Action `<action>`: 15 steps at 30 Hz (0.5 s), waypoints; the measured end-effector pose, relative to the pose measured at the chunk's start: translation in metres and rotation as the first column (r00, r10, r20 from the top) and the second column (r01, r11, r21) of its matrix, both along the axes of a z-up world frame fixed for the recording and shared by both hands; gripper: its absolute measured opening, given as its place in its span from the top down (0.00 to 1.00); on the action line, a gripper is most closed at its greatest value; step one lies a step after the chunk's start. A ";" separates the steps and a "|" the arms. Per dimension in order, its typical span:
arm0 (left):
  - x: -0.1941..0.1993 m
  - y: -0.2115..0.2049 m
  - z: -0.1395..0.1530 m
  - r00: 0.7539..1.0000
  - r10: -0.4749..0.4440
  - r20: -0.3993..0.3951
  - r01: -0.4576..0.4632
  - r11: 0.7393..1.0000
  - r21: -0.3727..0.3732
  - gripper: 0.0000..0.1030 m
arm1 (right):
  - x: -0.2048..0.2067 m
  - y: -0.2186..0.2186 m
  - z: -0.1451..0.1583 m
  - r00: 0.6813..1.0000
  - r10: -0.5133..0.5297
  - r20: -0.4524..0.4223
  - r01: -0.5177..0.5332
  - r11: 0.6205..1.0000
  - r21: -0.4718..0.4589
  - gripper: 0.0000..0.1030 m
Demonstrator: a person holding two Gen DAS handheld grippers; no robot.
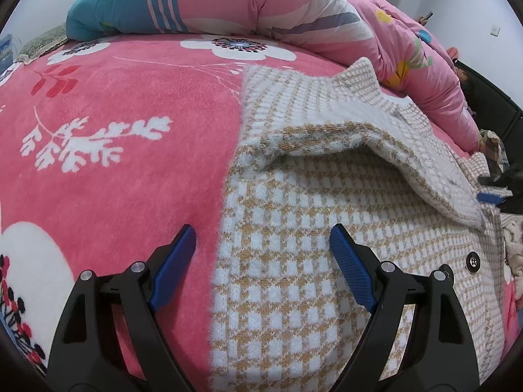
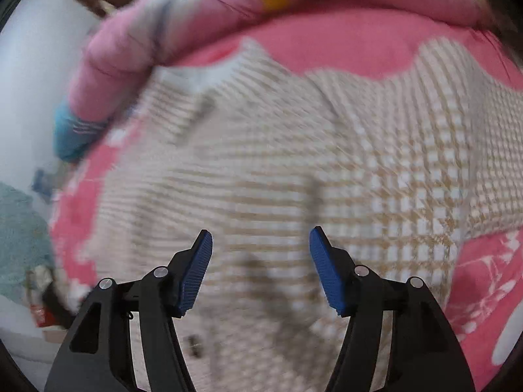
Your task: Fold large clothes
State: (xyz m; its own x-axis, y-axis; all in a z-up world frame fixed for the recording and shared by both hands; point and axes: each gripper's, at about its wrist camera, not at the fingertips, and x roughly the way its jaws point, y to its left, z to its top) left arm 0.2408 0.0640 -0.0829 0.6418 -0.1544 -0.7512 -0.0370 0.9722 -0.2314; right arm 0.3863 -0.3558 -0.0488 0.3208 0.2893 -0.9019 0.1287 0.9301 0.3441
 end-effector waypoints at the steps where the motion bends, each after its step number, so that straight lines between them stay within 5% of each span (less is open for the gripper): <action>1: 0.000 0.001 0.000 1.000 -0.001 0.001 0.001 1.000 -0.002 0.21 | 0.002 0.000 -0.010 1.000 -0.004 -0.021 0.004 0.999 -0.032 0.46; 4: 0.000 0.002 0.000 1.000 -0.002 0.005 0.002 1.000 -0.008 0.21 | 0.004 0.002 -0.021 0.999 0.023 -0.025 -0.024 0.999 -0.037 0.60; 7: -0.001 0.002 -0.001 1.000 -0.004 0.009 0.004 1.000 -0.007 0.21 | 0.005 0.016 -0.011 0.996 0.086 -0.001 -0.085 0.992 -0.089 0.90; 15: -0.002 0.004 -0.002 1.000 -0.006 0.014 0.006 1.000 -0.013 0.21 | 0.027 0.029 0.067 0.967 0.121 0.225 -0.075 0.976 -0.205 0.92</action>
